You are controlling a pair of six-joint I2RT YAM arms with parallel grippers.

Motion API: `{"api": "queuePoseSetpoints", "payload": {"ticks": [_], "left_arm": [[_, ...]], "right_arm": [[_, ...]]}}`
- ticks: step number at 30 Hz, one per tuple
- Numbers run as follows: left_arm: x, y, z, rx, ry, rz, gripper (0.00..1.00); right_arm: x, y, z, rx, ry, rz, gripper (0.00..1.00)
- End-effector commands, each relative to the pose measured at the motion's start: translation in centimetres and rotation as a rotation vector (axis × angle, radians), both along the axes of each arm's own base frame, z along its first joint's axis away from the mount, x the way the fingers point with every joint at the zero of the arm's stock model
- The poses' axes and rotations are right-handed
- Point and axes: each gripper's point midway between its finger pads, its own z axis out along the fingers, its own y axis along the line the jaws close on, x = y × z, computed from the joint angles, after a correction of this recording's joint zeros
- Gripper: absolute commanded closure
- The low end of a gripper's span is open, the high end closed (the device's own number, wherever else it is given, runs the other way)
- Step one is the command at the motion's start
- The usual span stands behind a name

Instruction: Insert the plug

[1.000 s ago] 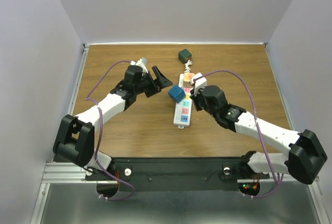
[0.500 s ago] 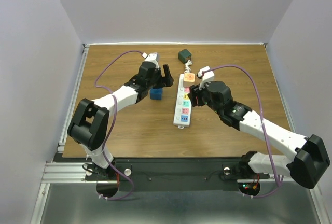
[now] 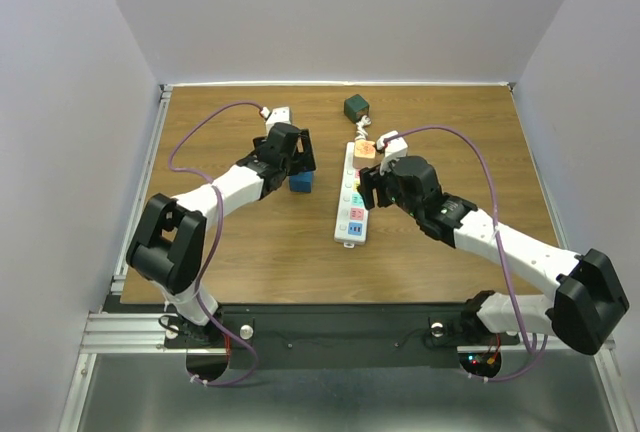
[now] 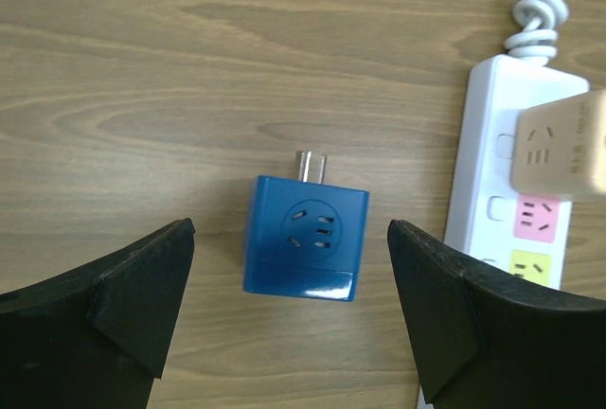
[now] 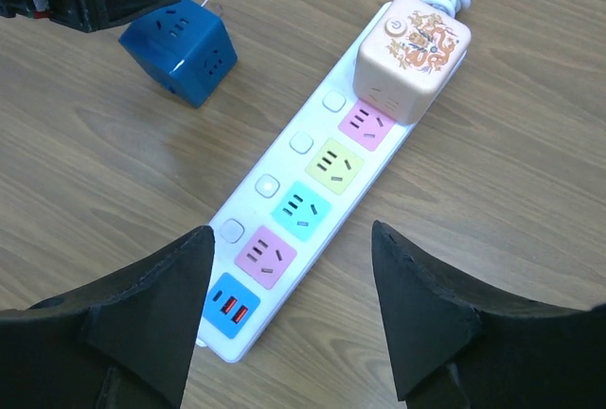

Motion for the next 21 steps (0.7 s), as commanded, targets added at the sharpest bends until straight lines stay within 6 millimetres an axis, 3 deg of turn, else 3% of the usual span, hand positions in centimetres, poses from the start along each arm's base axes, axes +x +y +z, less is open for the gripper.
{"api": "queuePoseSetpoints", "payload": {"ticks": [1,8,15,18,21], "left_arm": [[0.5,0.1,0.0,0.046,0.023,0.019,0.05],[0.9,-2.1,-1.8,0.059,0.079,-0.035,0.05],[0.8,-2.5,-3.8,0.095,0.147,-0.060,0.06],[0.4,-2.6,-4.4,0.100,0.173,-0.076,0.16],[-0.5,-2.4,-4.7,0.102,0.197,-0.096,0.44]], "right_arm": [[0.4,0.5,1.2,0.040,-0.021,0.007,0.27],[0.1,0.2,0.7,0.038,-0.012,0.007,0.26],[0.1,-0.2,0.5,0.030,-0.014,-0.007,0.23],[0.2,-0.4,0.3,0.025,-0.012,-0.016,0.23],[0.3,-0.5,0.4,0.031,-0.012,-0.019,0.23]]}}
